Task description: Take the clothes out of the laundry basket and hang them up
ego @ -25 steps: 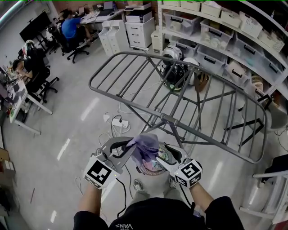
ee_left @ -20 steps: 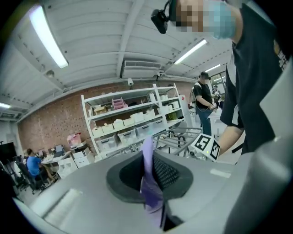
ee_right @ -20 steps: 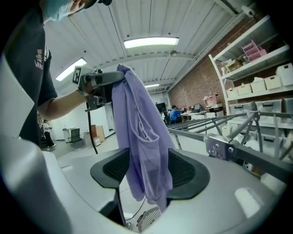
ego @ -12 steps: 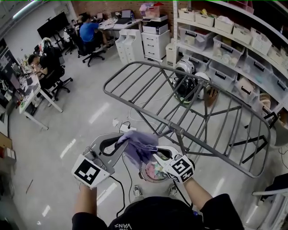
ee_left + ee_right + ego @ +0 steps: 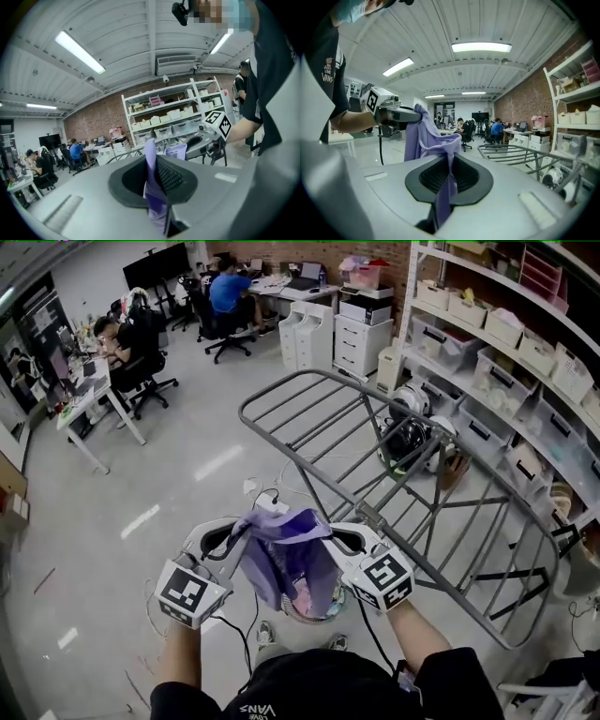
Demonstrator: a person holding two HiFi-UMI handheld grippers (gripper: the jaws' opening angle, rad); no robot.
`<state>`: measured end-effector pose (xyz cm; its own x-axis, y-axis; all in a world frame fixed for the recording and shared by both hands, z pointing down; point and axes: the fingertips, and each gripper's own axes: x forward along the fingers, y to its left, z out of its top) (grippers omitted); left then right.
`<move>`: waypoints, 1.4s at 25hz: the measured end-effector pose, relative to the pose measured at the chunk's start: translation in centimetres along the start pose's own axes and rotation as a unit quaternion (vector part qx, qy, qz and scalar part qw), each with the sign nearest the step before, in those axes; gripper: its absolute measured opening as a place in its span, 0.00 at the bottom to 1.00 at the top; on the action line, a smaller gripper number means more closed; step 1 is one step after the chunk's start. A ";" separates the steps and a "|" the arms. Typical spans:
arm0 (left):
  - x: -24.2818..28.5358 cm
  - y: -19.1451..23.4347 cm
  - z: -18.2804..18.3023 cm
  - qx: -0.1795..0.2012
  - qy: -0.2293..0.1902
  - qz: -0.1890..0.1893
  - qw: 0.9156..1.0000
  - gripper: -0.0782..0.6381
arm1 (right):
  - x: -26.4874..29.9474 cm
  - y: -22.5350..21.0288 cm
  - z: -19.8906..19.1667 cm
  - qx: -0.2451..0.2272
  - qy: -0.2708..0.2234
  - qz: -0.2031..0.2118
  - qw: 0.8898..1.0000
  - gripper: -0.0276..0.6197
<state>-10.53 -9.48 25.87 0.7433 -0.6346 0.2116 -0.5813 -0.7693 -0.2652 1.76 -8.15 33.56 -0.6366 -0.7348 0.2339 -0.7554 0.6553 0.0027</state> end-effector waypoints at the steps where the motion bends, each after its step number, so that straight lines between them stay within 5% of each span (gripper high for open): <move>1: -0.1 -0.2 -0.2 -0.007 0.002 0.010 1.000 0.15 | 0.1 -0.3 0.8 -0.010 0.000 0.005 1.000 0.08; 10: -0.7 2.4 4.9 -0.025 -0.055 0.079 0.995 0.15 | 1.3 -5.0 14.1 -0.106 -0.053 -0.005 0.993 0.08; 19: 3.1 10.4 15.2 0.049 -0.139 0.052 0.988 0.16 | 3.3 -12.9 29.0 -0.193 -0.094 -0.113 0.970 0.08; 29: 9.4 19.4 25.1 0.108 -0.205 0.028 0.972 0.16 | 6.0 -23.6 39.1 -0.188 -0.084 -0.232 0.951 0.08; 35: 14.4 21.6 27.7 0.107 -0.205 0.061 0.971 0.16 | 7.0 -29.9 42.0 -0.181 -0.088 -0.259 0.945 0.08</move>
<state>-3.20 -33.24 -2.88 0.7686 -0.6027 -0.2146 -0.6234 -0.6301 -0.4630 13.30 -40.23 -5.72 -0.2351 -0.9704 -0.0544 -0.8906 0.1927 0.4120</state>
